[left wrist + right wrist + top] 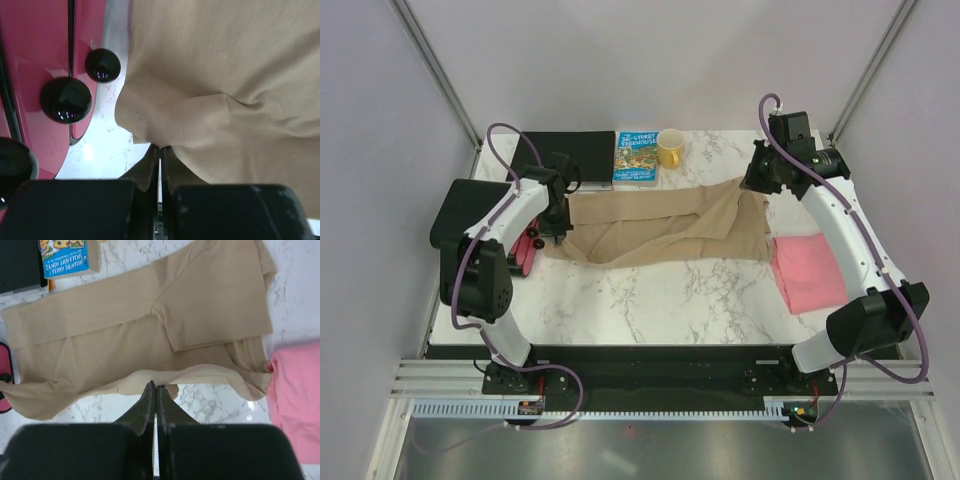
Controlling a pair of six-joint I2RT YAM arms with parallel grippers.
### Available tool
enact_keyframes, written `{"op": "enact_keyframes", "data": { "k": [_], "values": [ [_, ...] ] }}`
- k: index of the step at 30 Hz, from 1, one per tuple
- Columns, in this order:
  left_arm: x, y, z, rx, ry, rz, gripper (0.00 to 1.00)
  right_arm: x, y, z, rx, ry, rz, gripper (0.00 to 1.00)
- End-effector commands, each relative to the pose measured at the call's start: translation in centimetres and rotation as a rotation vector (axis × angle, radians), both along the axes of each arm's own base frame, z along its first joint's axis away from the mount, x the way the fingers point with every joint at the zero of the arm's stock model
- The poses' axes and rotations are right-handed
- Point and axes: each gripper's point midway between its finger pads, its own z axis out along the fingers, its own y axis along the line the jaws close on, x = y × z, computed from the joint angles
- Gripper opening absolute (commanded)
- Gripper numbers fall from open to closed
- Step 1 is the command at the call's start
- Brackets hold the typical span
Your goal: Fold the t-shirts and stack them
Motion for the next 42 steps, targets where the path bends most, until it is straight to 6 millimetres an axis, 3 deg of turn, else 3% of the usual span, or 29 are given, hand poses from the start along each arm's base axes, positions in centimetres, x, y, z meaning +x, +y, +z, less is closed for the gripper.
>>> {"op": "enact_keyframes", "data": {
  "k": [1,6,18,29,36,42],
  "values": [
    [2.3,0.2,0.9,0.024,-0.025,-0.033,0.02,2.9,-0.3,1.1,-0.021,-0.069,0.006,0.00],
    [3.3,0.1,-1.1,0.048,0.045,-0.033,0.02,5.4,-0.9,0.2,-0.047,-0.066,0.008,0.00],
    [4.8,1.1,-2.8,0.144,0.104,-0.007,0.02,9.7,-2.6,-1.6,-0.112,-0.040,-0.001,0.00],
    [4.6,2.7,-2.5,0.230,0.106,0.026,0.02,11.3,-3.2,-4.0,-0.133,-0.002,-0.013,0.00],
    [5.2,2.4,-5.0,0.218,0.169,0.026,0.02,12.2,-2.9,-4.7,-0.119,-0.006,-0.007,0.00],
    [6.1,1.9,-5.4,0.200,0.164,0.025,0.02,12.5,-3.7,-4.8,-0.152,-0.014,-0.027,0.00]
  ]
}}
